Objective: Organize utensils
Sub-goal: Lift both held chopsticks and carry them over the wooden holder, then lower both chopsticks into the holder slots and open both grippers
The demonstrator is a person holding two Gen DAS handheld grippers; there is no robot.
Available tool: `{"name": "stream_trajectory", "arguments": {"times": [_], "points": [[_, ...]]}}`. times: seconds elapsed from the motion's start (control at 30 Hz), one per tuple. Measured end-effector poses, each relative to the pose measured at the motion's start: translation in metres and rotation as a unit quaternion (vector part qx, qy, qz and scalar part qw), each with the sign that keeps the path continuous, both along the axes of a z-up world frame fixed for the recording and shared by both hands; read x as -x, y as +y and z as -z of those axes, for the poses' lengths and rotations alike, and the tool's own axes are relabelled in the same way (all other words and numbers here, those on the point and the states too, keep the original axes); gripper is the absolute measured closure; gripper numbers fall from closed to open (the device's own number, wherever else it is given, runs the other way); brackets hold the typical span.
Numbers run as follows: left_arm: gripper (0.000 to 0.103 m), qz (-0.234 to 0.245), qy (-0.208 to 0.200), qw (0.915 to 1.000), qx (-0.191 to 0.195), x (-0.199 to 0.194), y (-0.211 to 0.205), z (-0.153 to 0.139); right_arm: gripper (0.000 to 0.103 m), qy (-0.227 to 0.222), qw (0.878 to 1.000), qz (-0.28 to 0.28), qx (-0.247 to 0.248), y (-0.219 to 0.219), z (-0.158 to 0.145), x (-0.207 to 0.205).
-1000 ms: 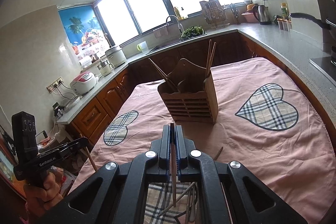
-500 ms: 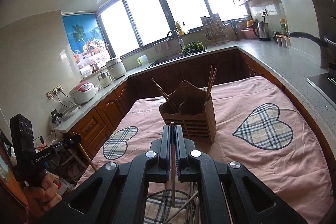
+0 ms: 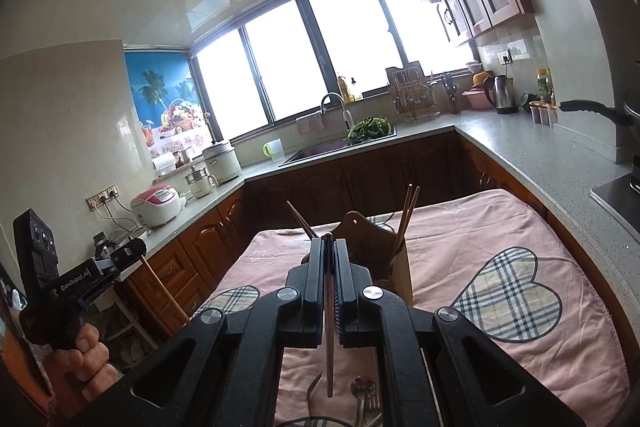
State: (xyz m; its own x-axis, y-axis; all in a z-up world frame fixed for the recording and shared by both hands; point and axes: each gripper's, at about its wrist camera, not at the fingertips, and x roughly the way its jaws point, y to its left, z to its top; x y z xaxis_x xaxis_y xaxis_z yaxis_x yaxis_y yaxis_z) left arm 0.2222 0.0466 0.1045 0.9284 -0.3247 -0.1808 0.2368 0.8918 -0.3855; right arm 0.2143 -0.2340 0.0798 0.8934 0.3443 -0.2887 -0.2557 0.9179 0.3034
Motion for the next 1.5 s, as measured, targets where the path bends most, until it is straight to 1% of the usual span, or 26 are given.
{"name": "stream_trajectory", "arguments": {"times": [0.1, 0.17, 0.33, 0.5, 0.63, 0.73, 0.83, 0.93, 1.03, 1.27, 1.5], "points": [[0.098, -0.008, -0.024, 0.9997, 0.003, -0.013, -0.003, -0.010, 0.099, -0.019, 1.000, 0.010, 0.001, -0.002, -0.007, -0.009], [0.099, -0.014, -0.033, 0.9994, 0.001, -0.024, -0.006, -0.017, 0.099, -0.031, 0.999, 0.017, 0.002, -0.004, -0.012, -0.016], [0.098, -0.021, -0.056, 0.9982, 0.012, -0.055, -0.014, -0.029, 0.099, -0.060, 0.998, 0.036, 0.004, -0.005, -0.026, -0.037], [0.098, -0.029, -0.063, 0.9975, 0.016, -0.088, -0.023, -0.036, 0.099, -0.082, 0.995, 0.046, 0.012, -0.006, -0.036, -0.063], [0.098, -0.032, -0.066, 0.9971, 0.020, -0.116, -0.031, -0.034, 0.099, -0.092, 0.994, 0.055, 0.024, -0.003, -0.039, -0.084], [0.098, -0.035, -0.066, 0.9970, 0.017, -0.134, -0.038, -0.027, 0.099, -0.094, 0.993, 0.060, 0.025, -0.003, -0.035, -0.098], [0.098, -0.044, -0.060, 0.9972, 0.006, -0.152, -0.047, -0.016, 0.099, -0.090, 0.993, 0.066, 0.023, -0.005, -0.027, -0.112], [0.098, -0.047, -0.052, 0.9975, 0.003, -0.165, -0.054, -0.001, 0.099, -0.083, 0.994, 0.071, 0.021, -0.006, -0.014, -0.126], [0.098, -0.045, -0.038, 0.9983, 0.001, -0.175, -0.059, 0.017, 0.099, -0.066, 0.995, 0.072, 0.016, -0.008, 0.004, -0.138], [0.098, -0.045, -0.001, 0.9990, -0.008, -0.187, -0.065, 0.053, 0.099, -0.025, 0.997, 0.070, 0.009, -0.009, 0.042, -0.154], [0.098, -0.038, 0.027, 0.9987, -0.019, -0.194, -0.070, 0.074, 0.099, 0.002, 0.998, 0.068, 0.000, -0.013, 0.059, -0.161]]}}
